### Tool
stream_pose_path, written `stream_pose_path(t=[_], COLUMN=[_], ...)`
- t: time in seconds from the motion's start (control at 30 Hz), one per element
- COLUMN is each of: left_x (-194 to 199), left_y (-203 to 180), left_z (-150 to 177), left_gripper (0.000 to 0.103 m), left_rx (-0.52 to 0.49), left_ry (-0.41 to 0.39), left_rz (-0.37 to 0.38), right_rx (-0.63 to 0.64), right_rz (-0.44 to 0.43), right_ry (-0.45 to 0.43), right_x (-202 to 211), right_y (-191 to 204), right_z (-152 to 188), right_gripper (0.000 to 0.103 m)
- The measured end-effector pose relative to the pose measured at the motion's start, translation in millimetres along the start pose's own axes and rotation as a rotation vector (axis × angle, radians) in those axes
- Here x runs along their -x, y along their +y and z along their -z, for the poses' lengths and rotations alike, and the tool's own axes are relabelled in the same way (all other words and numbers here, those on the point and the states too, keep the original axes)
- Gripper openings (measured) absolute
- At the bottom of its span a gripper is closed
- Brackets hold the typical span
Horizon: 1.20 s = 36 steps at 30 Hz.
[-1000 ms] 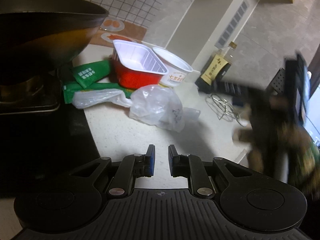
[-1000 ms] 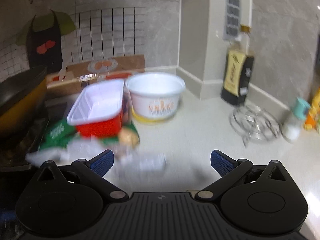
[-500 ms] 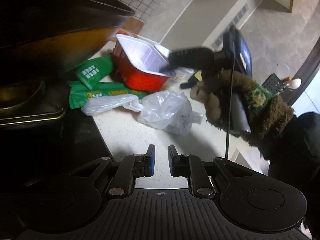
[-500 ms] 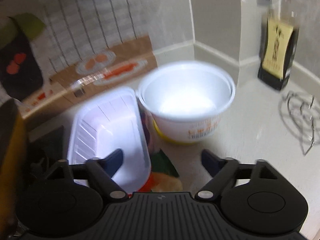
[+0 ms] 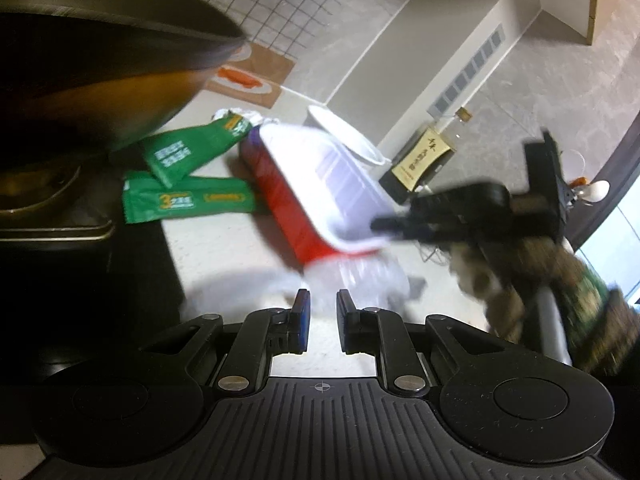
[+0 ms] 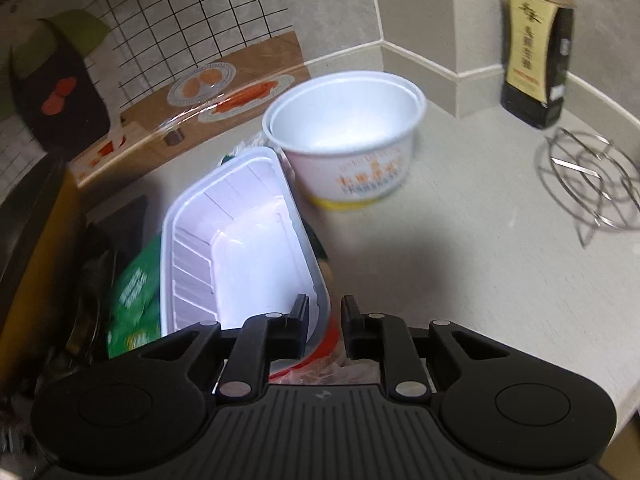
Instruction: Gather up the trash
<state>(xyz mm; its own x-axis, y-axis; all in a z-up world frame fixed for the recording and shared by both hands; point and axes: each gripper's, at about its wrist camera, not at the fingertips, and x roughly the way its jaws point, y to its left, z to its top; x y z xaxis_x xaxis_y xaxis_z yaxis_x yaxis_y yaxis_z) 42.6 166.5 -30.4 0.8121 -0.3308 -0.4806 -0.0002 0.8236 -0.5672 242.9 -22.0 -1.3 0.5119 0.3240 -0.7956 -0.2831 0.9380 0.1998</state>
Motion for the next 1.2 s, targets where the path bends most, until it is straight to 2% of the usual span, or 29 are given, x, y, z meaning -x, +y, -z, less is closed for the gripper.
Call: stream_pose_path(t=[0.17,0.37,0.43,0.57,0.6,0.67,0.7,0.73,0.8,0.83,0.9,0.97,1.03,1.2], left_x=[-3.8,-8.7,-11.0,-27.5,-32.8,-40.9,-43.6,-45.3,-48.1,-49.5,-51.3,-51.6,-49.2,-40.1], left_y=[-21.3,-35.6,-43.8,-63.2,-65.6,-66.0,-65.1,-63.9,-62.3,-61.2,-59.5,-55.7,-51.6,-38.0], left_z=[-1.4,-3.2,-3.1,-0.8,-0.1,1.1,1.4,1.7,2.6,3.1,3.3,1.7,-1.0,-10.8], left_gripper=[0.016,0.016,0.017,0.017,0.017,0.017,0.017,0.017,0.017,0.017,0.017,0.017,0.017,0.017], left_rx=[0.01,0.05,0.03,-0.083,-0.107,-0.12,-0.115,-0.109,-0.109,-0.115,-0.122,-0.123,-0.122,-0.101], left_ry=[-0.038,-0.055,-0.053,-0.025,-0.014,0.004,0.006,0.009,0.01,0.01,0.01,0.009,0.0,-0.03], left_rz=[-0.058,-0.12,-0.137,-0.242,-0.267,-0.305,-0.323,-0.335,-0.353,-0.363,-0.378,-0.396,-0.416,-0.474], right_rx=[-0.007,-0.031,-0.035,-0.027,-0.024,-0.03,-0.029,-0.021,0.021,0.045,0.082,0.093,0.076,0.044], right_rz=[-0.058,-0.175,-0.207,-0.249,-0.246,-0.228,-0.213,-0.189,-0.113,-0.067,0.014,0.075,0.097,0.069], right_ry=[0.025,0.07,0.075,0.047,0.03,-0.008,-0.034,-0.069,-0.133,-0.156,-0.169,-0.148,-0.113,-0.029], right_x=[28.3,45.9,49.0,57.5,60.1,66.3,71.1,77.6,88.5,93.3,95.2,90.5,83.1,72.8], right_y=[-30.8,-54.4,-56.6,-60.2,-62.0,-68.4,-72.8,-76.9,-82.3,-85.4,-92.3,-100.5,-107.7,-106.3], right_z=[30.6,74.3,85.1,97.7,97.6,95.1,93.4,91.8,89.9,89.8,90.2,92.1,94.7,97.6], right_gripper=[0.017,0.017,0.018,0.018,0.02,0.035,0.051,0.062,0.069,0.076,0.086,0.086,0.086,0.086])
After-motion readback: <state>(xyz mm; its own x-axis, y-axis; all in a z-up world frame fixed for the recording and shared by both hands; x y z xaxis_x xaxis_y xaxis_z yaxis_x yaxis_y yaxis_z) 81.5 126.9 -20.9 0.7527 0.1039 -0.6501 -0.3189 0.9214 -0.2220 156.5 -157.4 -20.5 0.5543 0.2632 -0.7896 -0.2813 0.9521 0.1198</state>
